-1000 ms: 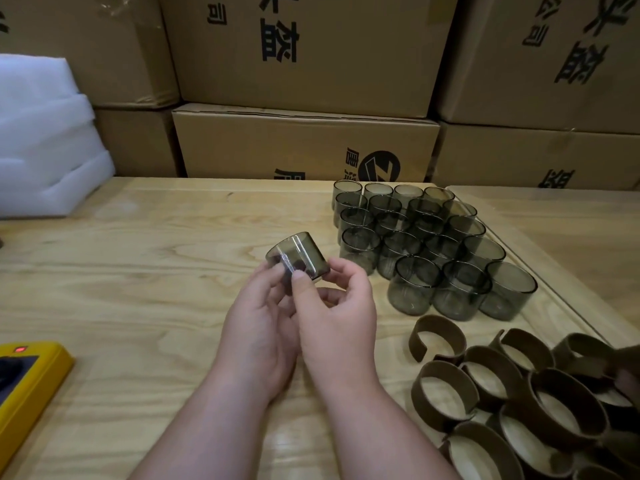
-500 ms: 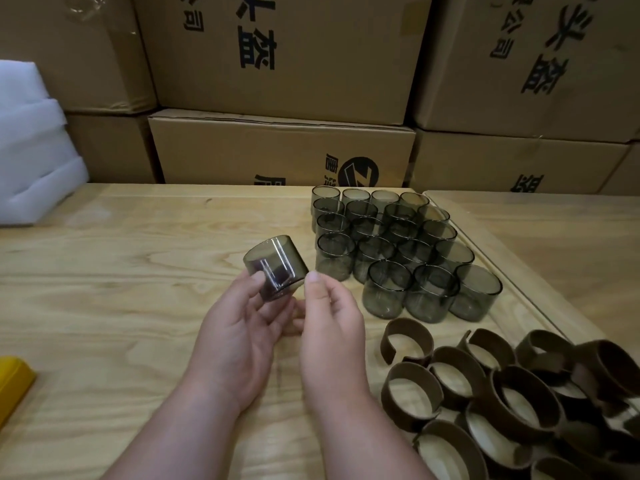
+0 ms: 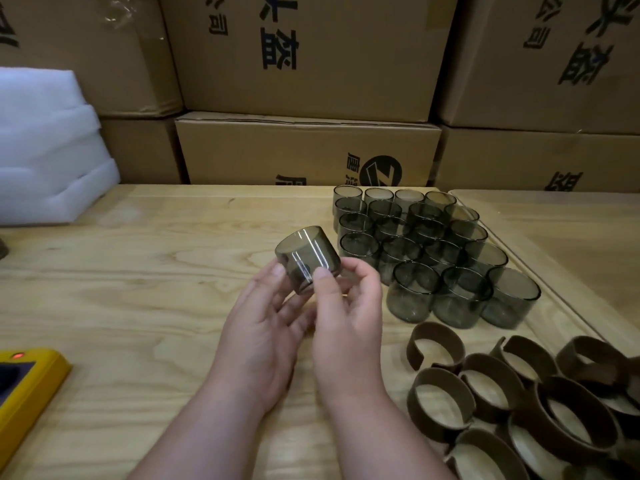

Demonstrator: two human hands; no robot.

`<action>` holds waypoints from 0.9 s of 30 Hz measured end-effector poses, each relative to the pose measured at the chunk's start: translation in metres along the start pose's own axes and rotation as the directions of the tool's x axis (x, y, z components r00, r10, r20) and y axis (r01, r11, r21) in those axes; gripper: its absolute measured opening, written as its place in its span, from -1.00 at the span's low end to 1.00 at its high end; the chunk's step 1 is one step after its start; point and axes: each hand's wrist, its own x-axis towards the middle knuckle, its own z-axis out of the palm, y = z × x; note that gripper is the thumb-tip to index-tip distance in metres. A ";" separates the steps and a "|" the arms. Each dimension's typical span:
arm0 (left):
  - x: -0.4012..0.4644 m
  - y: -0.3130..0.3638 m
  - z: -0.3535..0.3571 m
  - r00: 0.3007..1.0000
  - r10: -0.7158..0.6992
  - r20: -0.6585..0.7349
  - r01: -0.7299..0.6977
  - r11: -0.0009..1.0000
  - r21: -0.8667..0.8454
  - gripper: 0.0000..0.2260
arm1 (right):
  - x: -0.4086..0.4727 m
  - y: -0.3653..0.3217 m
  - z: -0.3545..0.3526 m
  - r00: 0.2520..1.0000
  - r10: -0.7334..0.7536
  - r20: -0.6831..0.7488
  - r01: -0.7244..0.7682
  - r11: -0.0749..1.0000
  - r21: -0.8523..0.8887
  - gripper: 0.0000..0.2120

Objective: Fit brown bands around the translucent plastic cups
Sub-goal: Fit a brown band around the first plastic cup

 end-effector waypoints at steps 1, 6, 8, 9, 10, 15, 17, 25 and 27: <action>0.000 0.000 -0.001 1.000 0.014 0.008 -0.014 1.000 0.005 -0.45 | 0.002 0.001 0.001 1.000 0.013 -0.001 -0.013 0.998 0.054 -0.66; 0.000 0.001 0.000 0.997 0.040 0.064 -0.040 0.999 -0.009 -0.55 | 0.004 0.003 0.002 1.000 0.016 0.010 -0.017 0.994 0.108 -0.67; 0.000 0.002 0.000 0.998 0.025 0.053 -0.024 1.000 -0.010 -0.59 | 0.003 0.002 0.001 1.000 0.010 0.024 -0.013 0.992 0.122 -0.65; 0.000 0.002 0.000 0.999 0.021 0.046 -0.020 1.000 -0.014 -0.59 | 0.002 0.002 0.002 0.999 0.010 0.038 -0.015 0.992 0.126 -0.65; 0.000 0.001 0.000 0.999 0.021 0.037 -0.021 1.000 -0.020 -0.58 | 0.001 0.001 0.002 0.999 0.011 0.053 -0.018 0.992 0.123 -0.64; 0.000 0.000 -0.001 0.999 -0.029 0.019 0.030 0.999 -0.031 -0.44 | -0.002 0.003 0.006 0.996 0.015 0.083 -0.012 1.000 -0.028 -0.53; 0.000 0.001 -0.002 0.997 -0.057 0.049 0.058 0.998 -0.018 -0.38 | -0.003 0.003 0.006 0.996 0.020 0.085 -0.015 0.998 -0.061 -0.53; 0.001 -0.001 0.000 0.998 -0.029 0.064 0.029 1.000 -0.011 -0.68 | 0.000 -0.001 0.005 0.999 0.022 -0.026 -0.023 1.000 -0.008 -0.61; 0.002 -0.001 -0.001 0.998 -0.014 0.053 0.014 1.000 0.004 -0.62 | 0.001 -0.001 0.006 0.998 0.013 -0.067 -0.014 1.000 -0.004 -0.53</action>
